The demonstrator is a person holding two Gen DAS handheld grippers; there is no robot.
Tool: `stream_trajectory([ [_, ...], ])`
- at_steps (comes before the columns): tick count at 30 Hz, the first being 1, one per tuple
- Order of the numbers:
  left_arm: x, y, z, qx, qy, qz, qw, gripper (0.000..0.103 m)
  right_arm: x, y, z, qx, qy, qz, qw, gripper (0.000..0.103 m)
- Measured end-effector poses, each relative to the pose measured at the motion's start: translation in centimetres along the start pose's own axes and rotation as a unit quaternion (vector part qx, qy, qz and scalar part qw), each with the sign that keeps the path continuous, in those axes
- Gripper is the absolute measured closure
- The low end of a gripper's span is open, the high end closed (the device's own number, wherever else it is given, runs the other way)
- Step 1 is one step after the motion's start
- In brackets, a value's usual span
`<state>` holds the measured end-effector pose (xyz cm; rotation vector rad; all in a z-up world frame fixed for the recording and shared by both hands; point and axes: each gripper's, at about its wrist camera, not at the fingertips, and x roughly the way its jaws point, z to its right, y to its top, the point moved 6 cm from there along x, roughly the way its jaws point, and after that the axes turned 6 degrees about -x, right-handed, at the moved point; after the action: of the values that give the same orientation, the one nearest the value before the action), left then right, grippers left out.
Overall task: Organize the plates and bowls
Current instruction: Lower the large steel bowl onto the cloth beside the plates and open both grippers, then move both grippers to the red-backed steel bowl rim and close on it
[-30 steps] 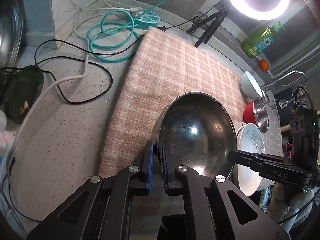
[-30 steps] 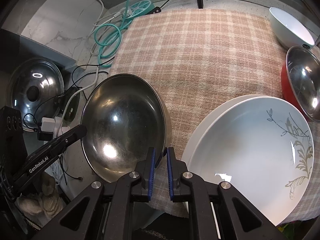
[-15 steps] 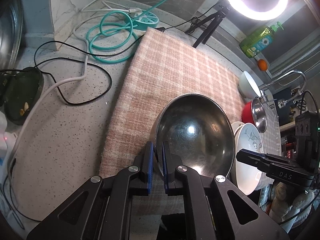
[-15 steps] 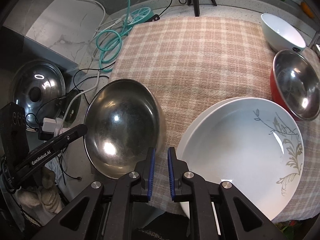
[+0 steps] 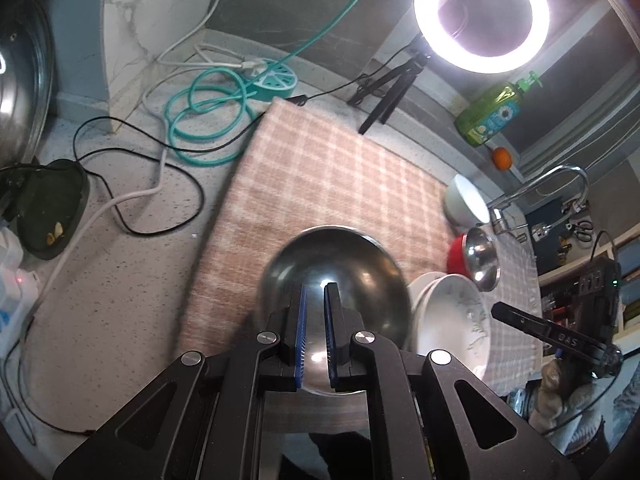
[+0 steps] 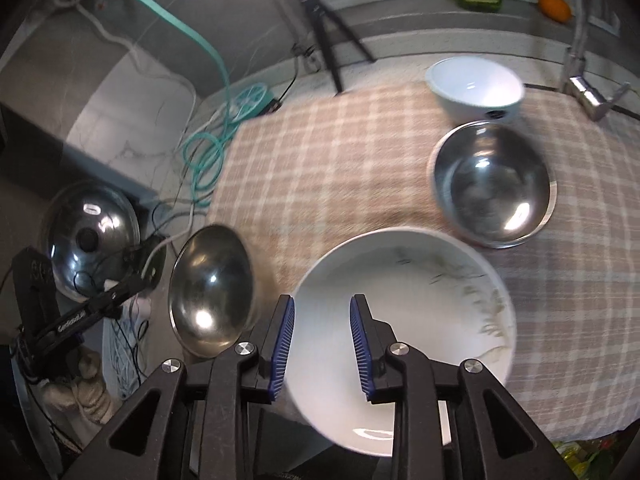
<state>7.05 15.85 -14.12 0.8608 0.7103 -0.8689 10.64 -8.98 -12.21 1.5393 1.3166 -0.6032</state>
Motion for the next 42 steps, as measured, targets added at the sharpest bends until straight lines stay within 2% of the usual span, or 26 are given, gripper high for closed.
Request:
stream_trajectory([
  [6,1.9,-1.2,4.4,-0.017,-0.012,0.0,0.9998,0.096,-2.4,1.8,6.7,0.01,-0.027,0.05,0.998,0.069],
  [11,4.7,-2.6,9.4,-0.022,-0.026,-0.012,0.9993,0.096,-3.6,2.8,11.5,0.021,-0.009,0.056,0.998,0.067],
  [13,5.8,-3.0,11.1,-0.03,-0.034,-0.014,0.9989,0.096,-3.7,3.3,13.0,0.01,-0.009,0.053,0.998,0.062],
  [16,7.4,-3.3,13.7,-0.032,-0.036,-0.011,0.9988,0.096,-3.9,4.1,15.0,-0.018,-0.019,0.044,0.999,0.062],
  [23,11.4,-4.2,19.0,0.007,0.015,-0.005,0.9998,0.095,-3.5,5.5,18.1,-0.044,-0.021,0.038,0.998,0.062],
  [28,12.8,-4.5,20.2,0.024,0.058,0.002,0.998,0.093,-2.5,6.5,19.4,-0.055,0.003,0.028,0.998,0.062],
  [33,13.7,-4.3,21.0,0.027,0.08,0.006,0.9964,0.093,-1.6,7.3,20.2,-0.056,0.026,0.022,0.998,0.062],
  [42,15.5,-3.5,20.7,-0.004,0.061,-0.015,0.998,0.093,-0.2,7.7,19.8,-0.064,0.046,0.012,0.997,0.062],
])
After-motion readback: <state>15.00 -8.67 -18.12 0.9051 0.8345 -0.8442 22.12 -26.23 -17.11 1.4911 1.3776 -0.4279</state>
